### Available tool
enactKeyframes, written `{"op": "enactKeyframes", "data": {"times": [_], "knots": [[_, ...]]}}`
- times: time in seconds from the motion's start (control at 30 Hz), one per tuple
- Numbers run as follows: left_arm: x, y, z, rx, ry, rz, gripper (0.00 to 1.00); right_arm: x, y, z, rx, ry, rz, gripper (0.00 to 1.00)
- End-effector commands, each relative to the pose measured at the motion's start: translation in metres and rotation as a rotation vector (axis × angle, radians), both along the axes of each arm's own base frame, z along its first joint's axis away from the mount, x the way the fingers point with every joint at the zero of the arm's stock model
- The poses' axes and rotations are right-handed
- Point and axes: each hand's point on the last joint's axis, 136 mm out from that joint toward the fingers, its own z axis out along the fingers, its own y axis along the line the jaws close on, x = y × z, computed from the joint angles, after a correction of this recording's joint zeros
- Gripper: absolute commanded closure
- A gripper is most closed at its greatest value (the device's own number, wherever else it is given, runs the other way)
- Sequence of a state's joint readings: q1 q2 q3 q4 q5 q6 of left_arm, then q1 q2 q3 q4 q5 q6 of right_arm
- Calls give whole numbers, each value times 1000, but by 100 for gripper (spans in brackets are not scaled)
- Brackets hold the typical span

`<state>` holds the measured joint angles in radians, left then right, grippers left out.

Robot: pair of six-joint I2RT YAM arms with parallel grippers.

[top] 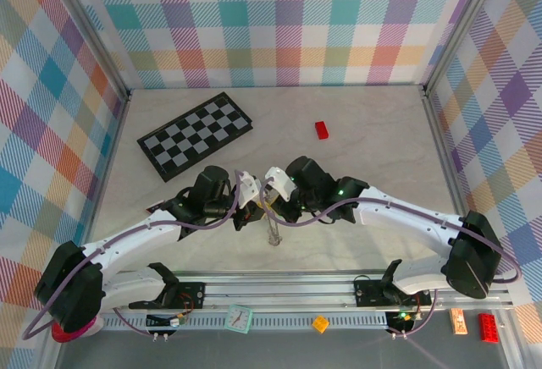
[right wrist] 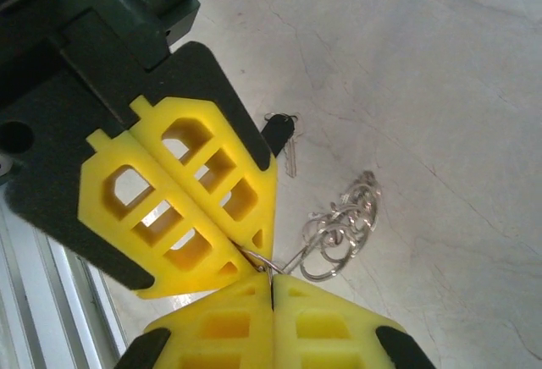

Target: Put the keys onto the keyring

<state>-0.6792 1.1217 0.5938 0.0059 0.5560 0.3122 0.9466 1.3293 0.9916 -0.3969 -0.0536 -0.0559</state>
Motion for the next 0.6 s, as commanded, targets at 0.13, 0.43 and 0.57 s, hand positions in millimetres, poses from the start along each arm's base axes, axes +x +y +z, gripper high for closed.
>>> {"op": "enactKeyframes", "data": {"times": [0.13,0.43,0.57], "knots": [[-10,-5,21,-61,-85,-62,100,14,-3,6,8,48,-127,100],[-12,-4,18,-53,-145,-57,100,0,0,-2,80,260,-111,100],[-12,-5,16,-42,-183,-55,100,-1,-4,-6,87,304,-119,86]]}}
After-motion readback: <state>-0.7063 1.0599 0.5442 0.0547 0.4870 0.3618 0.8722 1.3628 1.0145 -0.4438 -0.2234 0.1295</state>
